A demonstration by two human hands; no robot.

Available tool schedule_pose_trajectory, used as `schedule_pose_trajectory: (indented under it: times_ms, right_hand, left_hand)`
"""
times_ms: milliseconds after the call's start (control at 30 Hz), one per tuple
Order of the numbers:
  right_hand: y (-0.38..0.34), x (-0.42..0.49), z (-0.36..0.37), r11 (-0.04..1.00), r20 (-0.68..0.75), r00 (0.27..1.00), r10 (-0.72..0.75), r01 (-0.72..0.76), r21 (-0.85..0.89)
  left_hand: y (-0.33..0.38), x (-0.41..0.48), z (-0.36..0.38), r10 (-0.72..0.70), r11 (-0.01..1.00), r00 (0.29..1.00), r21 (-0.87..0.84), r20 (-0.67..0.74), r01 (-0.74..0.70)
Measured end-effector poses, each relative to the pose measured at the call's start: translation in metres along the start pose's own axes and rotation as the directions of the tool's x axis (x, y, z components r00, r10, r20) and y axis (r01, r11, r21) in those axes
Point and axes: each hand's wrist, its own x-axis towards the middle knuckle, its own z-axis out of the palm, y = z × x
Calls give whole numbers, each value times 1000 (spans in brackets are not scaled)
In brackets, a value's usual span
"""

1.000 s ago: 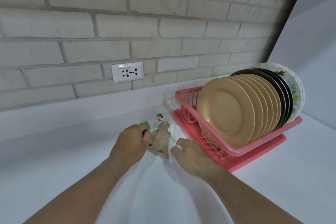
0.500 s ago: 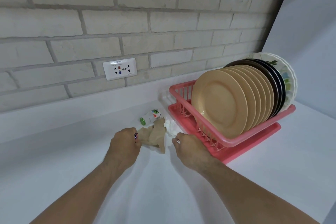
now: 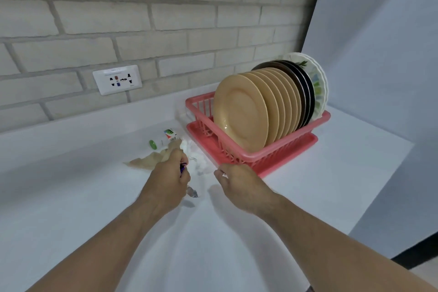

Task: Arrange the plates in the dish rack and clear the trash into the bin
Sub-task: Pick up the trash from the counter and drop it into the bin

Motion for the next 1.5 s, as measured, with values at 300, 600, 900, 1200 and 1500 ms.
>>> schedule_pose_trajectory:
  times_ms: [300,600,900,1200,1500]
  right_hand:
    - [87,-79,-64,992,-4,997,76,-75,106]
    - [232,-163,-138,991,-19,997,81,-79,109]
    - [321,-214,-194,982,55,988,141,-146,115]
    - [371,-219,-185,955,69,976,209,-218,199]
    - [473,-221,-55,906,2,948,317,-304,294]
  left_hand:
    - [86,-36,89,136,981,989,149,-50,-127]
    - [215,-92,213,132,977,990,176,-54,-120]
    - [289,-116,299,105,993,993,-60,58,-101]
    - [290,-111,352,162,986,980,23,118,-165]
    - [196,-104,461,235,969,961,49,146,-244]
